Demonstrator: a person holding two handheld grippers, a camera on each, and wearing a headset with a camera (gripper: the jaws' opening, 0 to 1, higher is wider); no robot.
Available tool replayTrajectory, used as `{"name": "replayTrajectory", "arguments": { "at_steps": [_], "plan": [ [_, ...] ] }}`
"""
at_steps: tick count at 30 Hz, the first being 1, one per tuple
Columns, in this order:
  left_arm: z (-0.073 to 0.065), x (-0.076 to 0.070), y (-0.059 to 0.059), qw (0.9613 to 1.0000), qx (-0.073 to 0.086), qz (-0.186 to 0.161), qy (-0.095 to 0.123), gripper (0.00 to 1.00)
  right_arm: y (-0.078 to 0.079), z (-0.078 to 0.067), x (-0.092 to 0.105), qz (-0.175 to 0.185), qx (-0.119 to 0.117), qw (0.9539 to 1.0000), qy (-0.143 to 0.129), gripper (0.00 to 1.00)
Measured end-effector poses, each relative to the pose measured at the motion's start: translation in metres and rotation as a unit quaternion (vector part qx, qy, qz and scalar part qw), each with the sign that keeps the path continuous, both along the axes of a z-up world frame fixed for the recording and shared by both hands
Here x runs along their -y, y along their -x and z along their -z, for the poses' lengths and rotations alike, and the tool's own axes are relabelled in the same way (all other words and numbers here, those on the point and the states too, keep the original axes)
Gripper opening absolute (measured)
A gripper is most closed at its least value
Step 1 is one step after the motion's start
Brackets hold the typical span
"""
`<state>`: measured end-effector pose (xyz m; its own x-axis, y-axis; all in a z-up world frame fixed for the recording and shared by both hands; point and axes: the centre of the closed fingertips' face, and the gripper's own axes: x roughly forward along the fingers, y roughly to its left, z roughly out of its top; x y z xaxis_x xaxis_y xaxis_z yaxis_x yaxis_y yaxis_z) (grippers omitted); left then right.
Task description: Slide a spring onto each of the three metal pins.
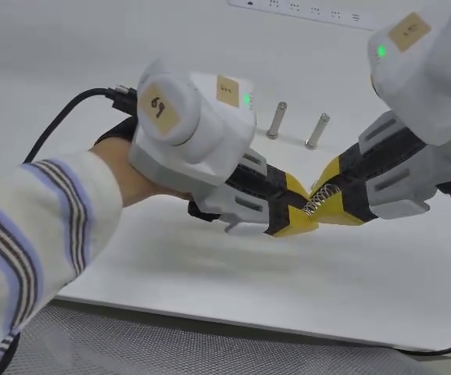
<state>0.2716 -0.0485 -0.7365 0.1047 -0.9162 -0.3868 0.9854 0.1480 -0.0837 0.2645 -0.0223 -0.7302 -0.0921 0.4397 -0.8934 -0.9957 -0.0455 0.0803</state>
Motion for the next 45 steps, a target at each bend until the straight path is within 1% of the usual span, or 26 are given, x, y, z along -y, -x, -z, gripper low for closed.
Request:
{"name": "replayTrajectory", "arguments": {
  "at_steps": [2, 6, 10, 15, 18, 20, 22, 24, 26, 32, 33, 34, 35, 37, 42, 44, 45],
  "plan": [
    [0.0, 0.0, -0.001, 1.0, -0.006, -0.003, 0.001, 0.03, 0.0, -0.001, 0.0, -0.001, 0.001, 1.0, 0.0, 0.08],
    [0.0, 0.0, 0.0, 1.0, -0.005, -0.002, 0.0, 0.03, 0.001, 0.0, -0.001, -0.003, -0.003, 1.0, -0.001, 0.08],
    [0.001, 0.0, 0.001, 0.9999, -0.013, -0.006, 0.001, 0.03, 0.002, 0.0, -0.001, -0.002, -0.005, 1.0, 0.0, 0.08],
    [0.0, -0.001, 0.0, 0.9999, -0.009, -0.007, 0.003, 0.03, 0.001, 0.0, -0.001, -0.005, -0.003, 1.0, 0.002, 0.08],
    [0.0, -0.002, -0.001, 0.9999, -0.01, -0.012, 0.003, 0.03, -0.001, 0.0, -0.002, -0.003, -0.002, 1.0, 0.001, 0.08],
    [0.003, -0.005, -0.002, 0.9997, -0.018, -0.018, -0.005, 0.03, -0.002, -0.001, -0.003, -0.003, 0.001, 1.0, -0.001, 0.08],
    [0.008, -0.008, -0.002, 0.9994, -0.022, -0.021, -0.015, 0.03, -0.003, -0.002, -0.004, -0.002, 0.003, 1.0, -0.003, 0.08],
    [0.01, -0.01, -0.002, 0.9993, -0.021, -0.023, -0.02, 0.03, -0.004, -0.001, -0.004, 0.0, 0.005, 1.0, -0.002, 0.08],
    [0.012, -0.012, -0.003, 0.9992, -0.022, -0.028, -0.02, 0.04, -0.006, -0.001, -0.004, 0.003, 0.007, 1.0, 0.0, 0.08],
    [0.013, -0.018, -0.008, 0.9987, -0.018, -0.043, -0.022, 0.16, -0.006, -0.002, -0.002, 0.009, 0.009, 0.9999, -0.001, 0.08],
    [0.013, -0.02, -0.01, 0.9987, -0.011, -0.045, -0.022, 0.18, -0.007, -0.002, -0.002, 0.01, 0.009, 0.9999, 0.0, 0.08],
    [0.013, -0.021, -0.01, 0.9986, -0.01, -0.047, -0.022, 0.19, -0.007, -0.002, -0.001, 0.011, 0.01, 0.9999, 0.0, 0.08],
    [0.012, -0.023, -0.011, 0.9984, -0.012, -0.051, -0.023, 0.19, -0.008, -0.002, 0.0, 0.012, 0.012, 0.9999, 0.001, 0.08],
    [0.011, -0.027, -0.014, 0.9979, -0.009, -0.061, -0.022, 0.21, -0.009, -0.003, 0.001, 0.014, 0.013, 0.9998, 0.002, 0.08],
    [0.011, -0.036, -0.02, 0.9965, -0.011, -0.079, -0.025, 0.33, -0.01, -0.005, 0.003, 0.026, 0.01, 0.9996, -0.001, 0.08],
    [0.013, -0.043, -0.026, 0.9952, -0.01, -0.094, -0.027, 0.38, -0.011, -0.006, 0.004, 0.029, 0.009, 0.9995, -0.001, 0.08],
    [0.013, -0.045, -0.028, 0.9948, -0.014, -0.098, -0.026, 0.4, -0.011, -0.005, 0.005, 0.03, 0.01, 0.9995, 0.0, 0.08]
  ]
}}
